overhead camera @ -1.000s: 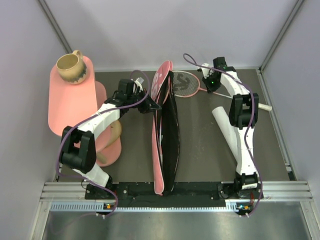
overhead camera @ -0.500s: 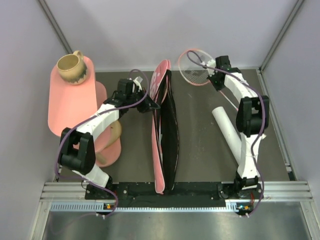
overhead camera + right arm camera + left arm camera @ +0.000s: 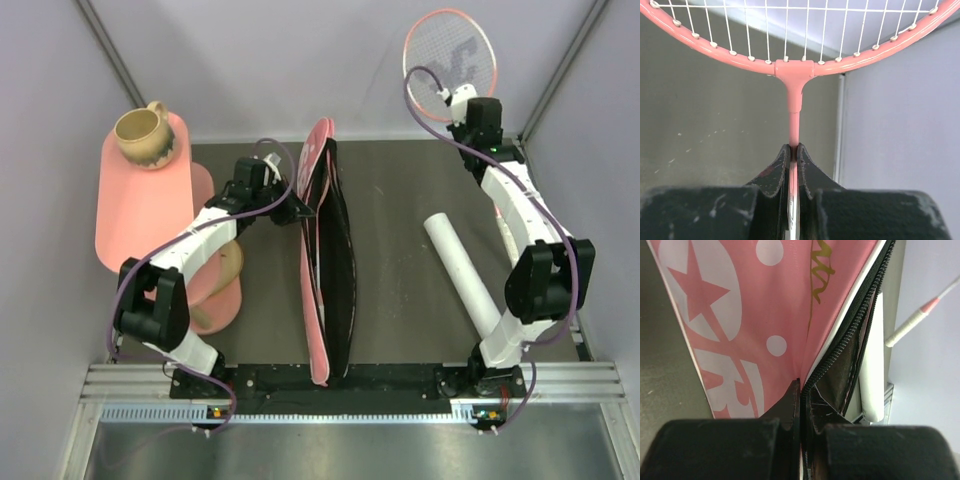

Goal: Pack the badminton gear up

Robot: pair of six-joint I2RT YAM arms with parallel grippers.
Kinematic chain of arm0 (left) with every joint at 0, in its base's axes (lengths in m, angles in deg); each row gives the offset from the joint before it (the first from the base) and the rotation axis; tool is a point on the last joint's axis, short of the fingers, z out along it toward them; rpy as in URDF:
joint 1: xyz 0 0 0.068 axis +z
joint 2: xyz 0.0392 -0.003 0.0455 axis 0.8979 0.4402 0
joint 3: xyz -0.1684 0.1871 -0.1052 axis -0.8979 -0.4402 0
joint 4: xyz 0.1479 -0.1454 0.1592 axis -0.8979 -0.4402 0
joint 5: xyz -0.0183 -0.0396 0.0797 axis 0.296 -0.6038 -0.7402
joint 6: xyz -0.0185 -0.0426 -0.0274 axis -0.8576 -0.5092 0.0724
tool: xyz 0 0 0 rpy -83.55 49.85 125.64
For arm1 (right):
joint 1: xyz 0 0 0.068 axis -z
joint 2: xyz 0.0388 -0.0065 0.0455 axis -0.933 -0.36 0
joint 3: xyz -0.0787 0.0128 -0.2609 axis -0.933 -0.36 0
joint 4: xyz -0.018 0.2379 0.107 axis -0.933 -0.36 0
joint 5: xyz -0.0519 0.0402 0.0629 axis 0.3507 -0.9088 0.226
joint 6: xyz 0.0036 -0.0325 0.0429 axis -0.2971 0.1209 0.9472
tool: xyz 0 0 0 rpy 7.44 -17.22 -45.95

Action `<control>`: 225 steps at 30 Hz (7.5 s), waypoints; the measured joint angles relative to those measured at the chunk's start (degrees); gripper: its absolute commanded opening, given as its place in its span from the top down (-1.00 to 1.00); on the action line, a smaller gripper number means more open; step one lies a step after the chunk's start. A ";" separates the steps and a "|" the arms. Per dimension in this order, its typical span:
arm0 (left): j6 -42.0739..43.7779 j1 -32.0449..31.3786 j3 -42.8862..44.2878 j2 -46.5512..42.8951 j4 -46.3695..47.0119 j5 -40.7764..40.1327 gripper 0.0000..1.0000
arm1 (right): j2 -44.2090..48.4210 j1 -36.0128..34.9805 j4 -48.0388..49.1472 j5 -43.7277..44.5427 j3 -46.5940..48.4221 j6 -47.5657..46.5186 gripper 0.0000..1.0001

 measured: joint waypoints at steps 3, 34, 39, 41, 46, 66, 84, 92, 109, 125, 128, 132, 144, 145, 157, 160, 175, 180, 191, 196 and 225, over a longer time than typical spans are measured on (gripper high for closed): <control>-0.55 0.00 0.04 -1.27 -1.33 -3.06 1.00 | 3.21 0.09 1.29 1.57 -0.02 0.87 1.00; -6.03 -1.90 5.97 2.91 -0.94 -13.70 1.00 | 15.28 -3.08 1.66 -55.01 -1.42 44.11 1.00; -5.79 -1.90 7.58 4.61 -0.55 -12.35 1.00 | 12.87 -3.08 10.73 -65.31 -6.45 53.62 1.00; -5.79 -1.90 7.85 5.03 -0.20 -11.91 1.00 | 10.97 -3.34 17.57 -69.59 -8.76 59.69 1.00; -5.84 -1.90 7.98 5.33 0.42 -11.41 1.00 | 4.55 -6.01 27.43 -74.71 -10.73 69.18 1.00; -8.85 0.15 9.07 8.02 4.24 -9.53 1.00 | -2.19 -14.45 76.17 -84.13 -35.71 105.42 1.00; -8.09 1.20 10.43 9.09 6.14 -6.49 1.00 | -1.97 -15.50 40.19 -83.95 -34.73 78.97 1.00; -7.21 1.42 10.43 9.09 6.73 -6.45 1.00 | 1.73 -15.96 7.23 -69.35 -21.92 55.74 1.00; -7.13 1.86 12.83 9.73 -0.02 -10.69 1.00 | 7.48 -16.22 -7.87 -57.79 -5.51 45.22 1.00; -6.69 2.29 13.11 10.21 -0.98 -11.56 1.00 | 10.36 -16.22 -11.41 -42.84 -12.44 37.24 0.10; -6.69 2.32 13.11 10.45 -1.11 -11.72 1.00 | 8.68 -16.22 -11.28 -39.63 -13.18 35.95 -0.16; -6.60 2.34 13.11 10.45 -1.20 -11.74 1.00 | 6.84 -16.22 -11.10 -34.27 -14.62 34.56 -0.41; -6.23 2.38 12.92 10.45 -1.20 -11.08 1.00 | -3.96 -15.69 -16.44 -13.00 -14.86 41.55 -0.26; -6.23 2.38 12.79 10.45 -1.18 -10.97 1.00 | -4.66 -15.52 -17.00 -12.46 -14.86 42.14 -0.25; -6.23 2.38 11.87 10.45 -1.14 -10.14 1.00 | -6.84 -12.37 -19.12 -9.01 -14.86 42.88 0.02; -6.25 2.38 11.87 10.45 -1.14 -10.08 1.00 | -7.28 -11.89 -19.04 -9.03 -14.84 42.42 0.03; -5.99 2.43 11.87 10.45 -1.20 -8.70 1.00 | -12.76 -10.86 -16.70 -11.04 -12.63 39.91 1.00; -5.97 2.54 13.75 10.91 -4.68 -9.75 1.00 | -12.52 -12.94 -14.40 -8.92 -12.63 37.75 1.00; -5.79 3.17 23.19 16.63 -12.26 -13.88 1.00 | 1.01 -21.59 -15.45 -1.46 -12.59 33.53 1.00; -6.05 3.15 23.91 18.34 -12.83 -13.92 1.00 | 5.22 -25.40 -16.68 1.18 -12.81 31.87 1.00; -5.44 -1.18 23.91 19.21 -9.75 -10.60 1.00 | 4.42 -32.35 -16.65 -1.99 -20.55 31.04 1.00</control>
